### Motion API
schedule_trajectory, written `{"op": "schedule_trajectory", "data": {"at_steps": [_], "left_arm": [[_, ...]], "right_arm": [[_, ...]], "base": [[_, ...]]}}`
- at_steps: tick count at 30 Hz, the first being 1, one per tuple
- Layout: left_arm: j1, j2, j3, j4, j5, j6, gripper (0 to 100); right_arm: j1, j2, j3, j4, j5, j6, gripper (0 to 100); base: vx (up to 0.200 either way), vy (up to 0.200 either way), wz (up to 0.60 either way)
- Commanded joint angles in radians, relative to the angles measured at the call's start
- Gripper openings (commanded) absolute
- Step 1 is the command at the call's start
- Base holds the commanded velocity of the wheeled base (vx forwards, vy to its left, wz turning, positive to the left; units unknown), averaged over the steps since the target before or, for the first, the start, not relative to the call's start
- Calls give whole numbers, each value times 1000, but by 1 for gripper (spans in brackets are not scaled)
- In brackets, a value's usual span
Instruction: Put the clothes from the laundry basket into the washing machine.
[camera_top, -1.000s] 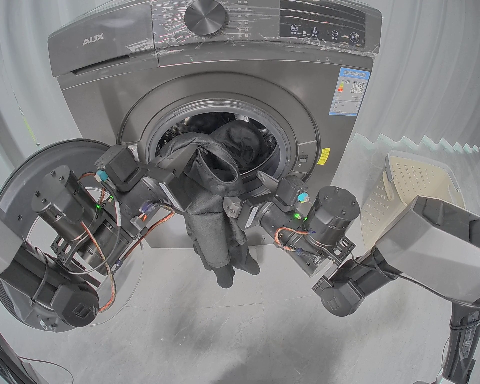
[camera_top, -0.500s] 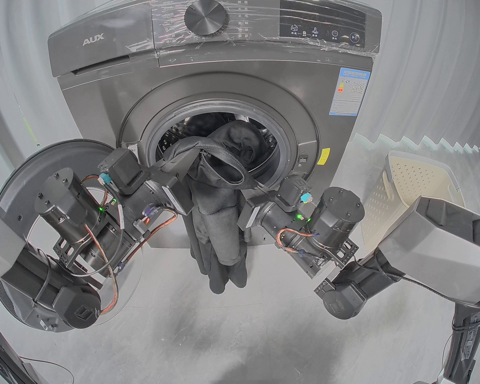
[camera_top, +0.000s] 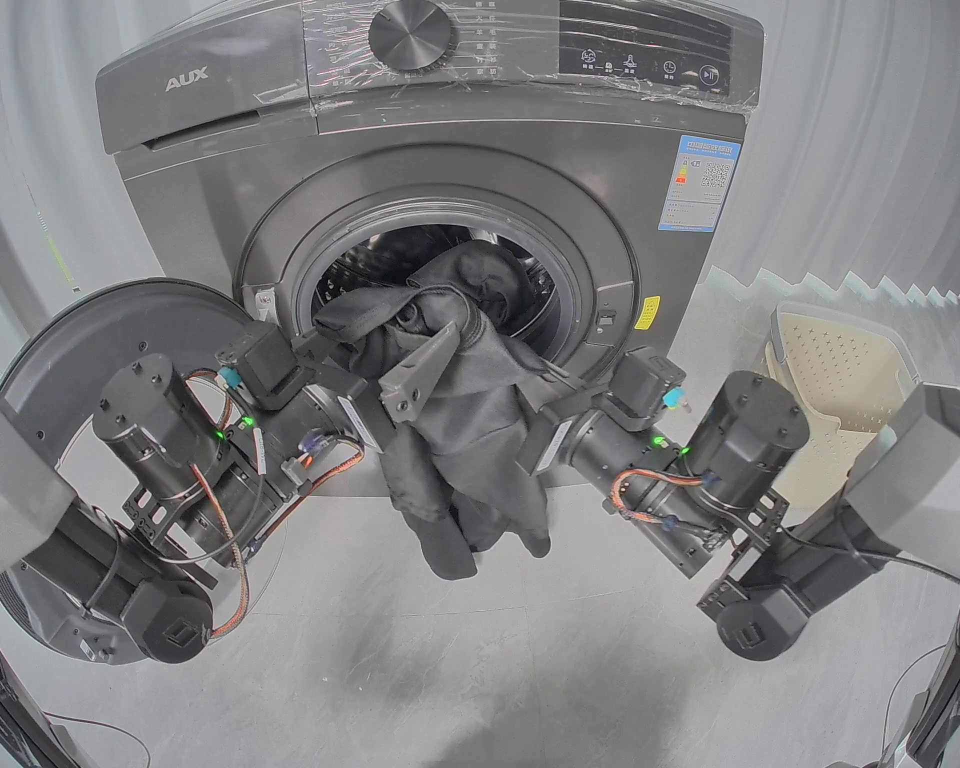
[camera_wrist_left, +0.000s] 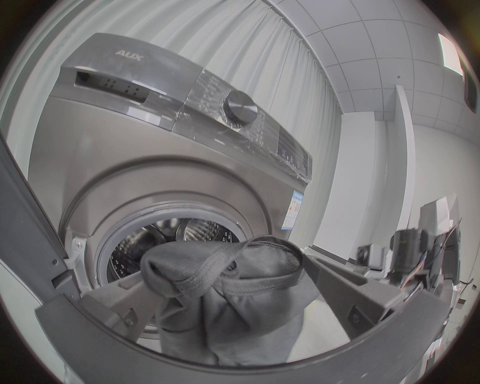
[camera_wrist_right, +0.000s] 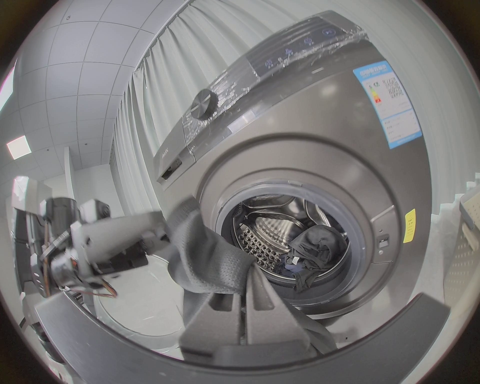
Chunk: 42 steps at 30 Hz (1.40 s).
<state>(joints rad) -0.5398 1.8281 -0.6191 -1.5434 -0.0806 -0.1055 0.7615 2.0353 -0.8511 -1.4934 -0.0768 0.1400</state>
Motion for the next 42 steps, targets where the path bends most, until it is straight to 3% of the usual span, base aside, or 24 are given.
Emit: {"op": "schedule_trajectory", "data": {"at_steps": [1,8,20,26,34,42], "left_arm": [[4,53,9,-1,2,-2,100],[-5,68,29,-1,1,-3,100],[0,76,42,-1,2,1,100],[-2,97,73,-1,-1,18,100],[-9,148,162,-1,-18,84,100],[-26,264,116,-1,-18,92,100]], "right_arm": [[1,-136,102,1,2,4,0],[-1,-207,211,1,5,6,0],[-37,-244,214,15,0,4,0],[-74,-261,211,15,5,4,0],[-71,-285,216,15,25,4,0],[-67,-282,201,15,23,4,0]], "base": [[0,0,0],[0,0,0],[0,0,0],[0,0,0],[0,0,0],[0,0,0]]}}
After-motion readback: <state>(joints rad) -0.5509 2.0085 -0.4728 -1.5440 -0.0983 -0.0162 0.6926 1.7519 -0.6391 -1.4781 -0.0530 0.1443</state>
